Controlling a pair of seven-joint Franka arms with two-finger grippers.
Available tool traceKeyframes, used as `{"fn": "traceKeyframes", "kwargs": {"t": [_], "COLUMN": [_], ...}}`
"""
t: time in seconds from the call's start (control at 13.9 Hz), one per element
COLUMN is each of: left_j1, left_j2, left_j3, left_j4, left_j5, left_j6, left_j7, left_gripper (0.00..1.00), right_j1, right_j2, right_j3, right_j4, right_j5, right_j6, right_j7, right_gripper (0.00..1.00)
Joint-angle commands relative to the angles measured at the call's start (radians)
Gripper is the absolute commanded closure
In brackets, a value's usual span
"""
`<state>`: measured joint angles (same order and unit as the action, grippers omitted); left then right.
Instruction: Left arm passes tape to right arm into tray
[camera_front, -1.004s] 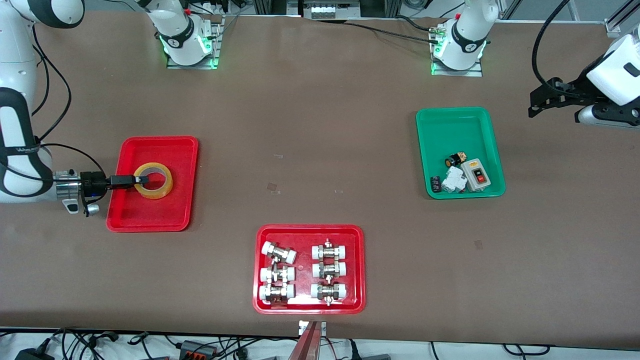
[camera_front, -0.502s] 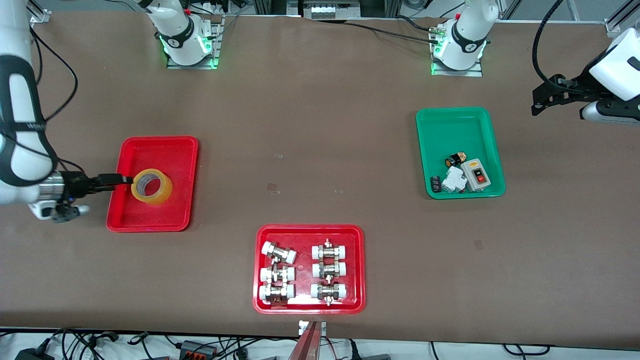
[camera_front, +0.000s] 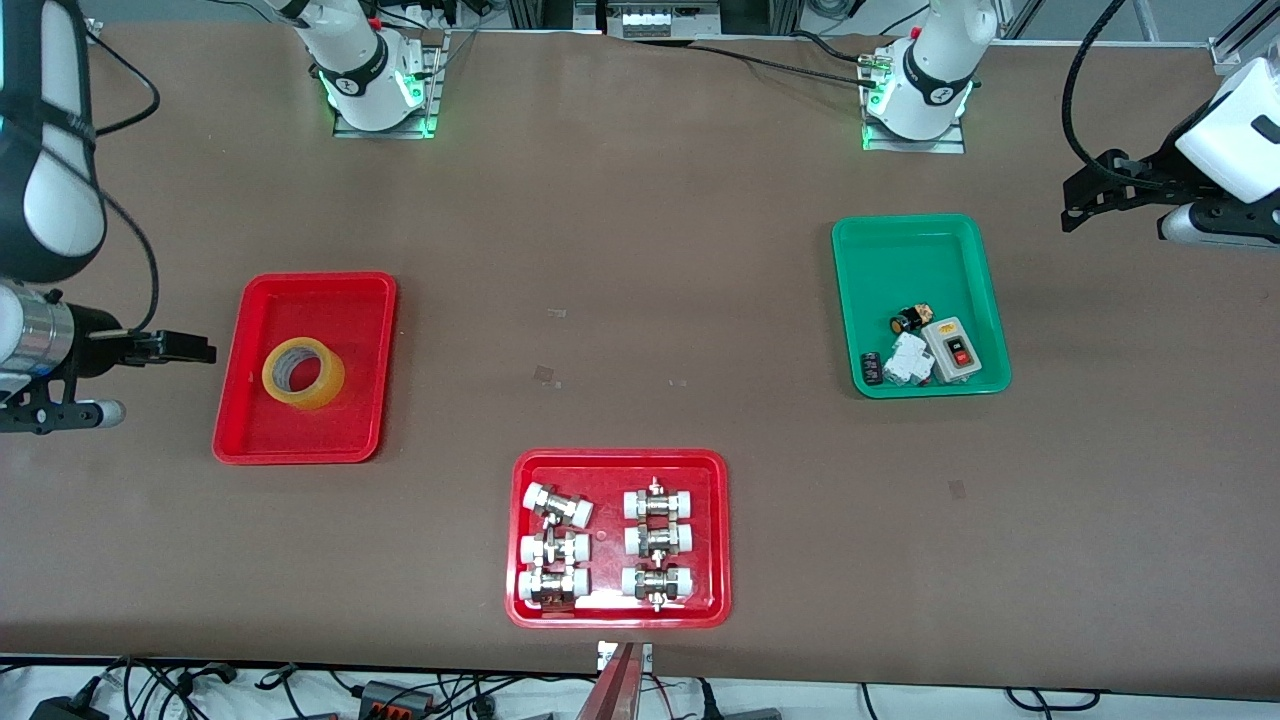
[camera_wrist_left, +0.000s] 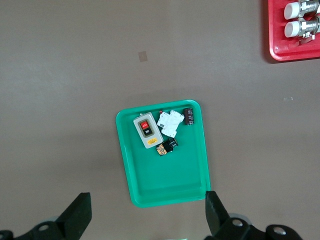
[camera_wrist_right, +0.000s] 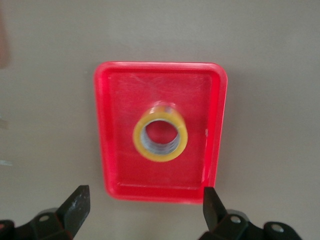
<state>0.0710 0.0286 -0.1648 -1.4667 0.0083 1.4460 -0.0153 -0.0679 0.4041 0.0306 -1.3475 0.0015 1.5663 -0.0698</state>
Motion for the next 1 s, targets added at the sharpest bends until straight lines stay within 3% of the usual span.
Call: {"fn": "traceKeyframes", "kwargs": {"t": [0.0,0.14,0.65,0.93], "left_j1": [0.0,0.0,0.003,0.004], "left_j2": [0.017,0.017,0.017,0.017], "left_j3": [-0.006,-0.006,-0.006,-0.006], "left_j4": [0.034,0.032,0.032,0.032], "left_j5": [0.006,0.006,0.006,0.006], "left_j6": [-0.024,-0.024,-0.026,-0.026], "left_j7": [-0.02,-0.02,-0.018,-0.018], "left_gripper": [0.0,0.0,0.0,0.0], "right_j1": [0.004,0.005,0.025,0.022], "right_j2": [0.019,0.006,-0.024,-0.18], "right_j3": [-0.008,-0.011,-0.006,-0.011], "right_j4": [0.146,0.188,0.18,-0.044], "right_j5": [-0.02,-0.026,-0.034,-0.037], "right_j6": [-0.077,-0.077,-0.025,0.106], "right_j7": [0.022,0.034,0.068,0.067], "right_gripper": [0.0,0.0,0.0,0.0]}}
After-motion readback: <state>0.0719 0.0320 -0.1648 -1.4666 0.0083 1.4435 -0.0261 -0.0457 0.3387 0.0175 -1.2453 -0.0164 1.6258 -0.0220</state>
